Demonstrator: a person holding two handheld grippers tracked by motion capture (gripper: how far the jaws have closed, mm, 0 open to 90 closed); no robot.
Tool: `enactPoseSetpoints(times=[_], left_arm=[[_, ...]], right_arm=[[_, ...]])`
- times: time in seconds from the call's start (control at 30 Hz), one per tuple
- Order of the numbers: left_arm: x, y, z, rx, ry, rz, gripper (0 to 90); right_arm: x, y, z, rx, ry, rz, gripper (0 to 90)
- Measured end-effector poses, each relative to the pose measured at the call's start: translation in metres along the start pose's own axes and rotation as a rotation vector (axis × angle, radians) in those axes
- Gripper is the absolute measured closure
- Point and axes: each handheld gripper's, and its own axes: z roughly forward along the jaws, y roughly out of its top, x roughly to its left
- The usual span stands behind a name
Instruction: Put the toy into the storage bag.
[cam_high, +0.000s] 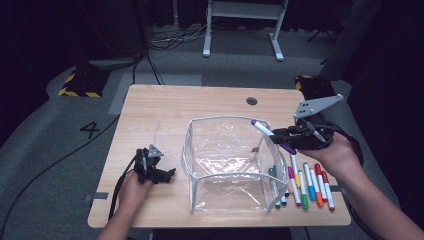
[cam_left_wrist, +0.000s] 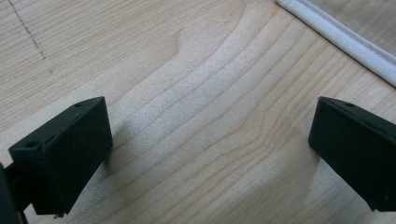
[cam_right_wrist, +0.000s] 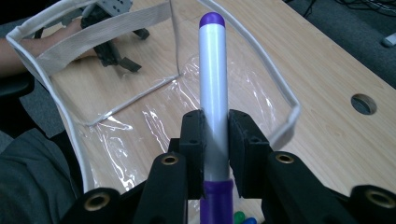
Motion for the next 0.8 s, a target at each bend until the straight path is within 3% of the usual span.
enactPoseSetpoints(times=[0.43, 0.53, 0.8], left_arm=[[0.000, 0.000, 0.000, 0.002, 0.001, 0.000, 0.0], [0.000, 0.000, 0.000, 0.002, 0.001, 0.001, 0.0], [0.000, 0.000, 0.000, 0.002, 0.002, 0.000, 0.0]], right_arm=[[0.017, 0.032, 0.036, 0.073, 0.060, -0.078, 76.1], [0.020, 0.034, 0.041, 0.088, 0.075, -0.078, 76.1], [0.028, 0.031, 0.070, 0.197, 0.086, -0.090, 76.1]])
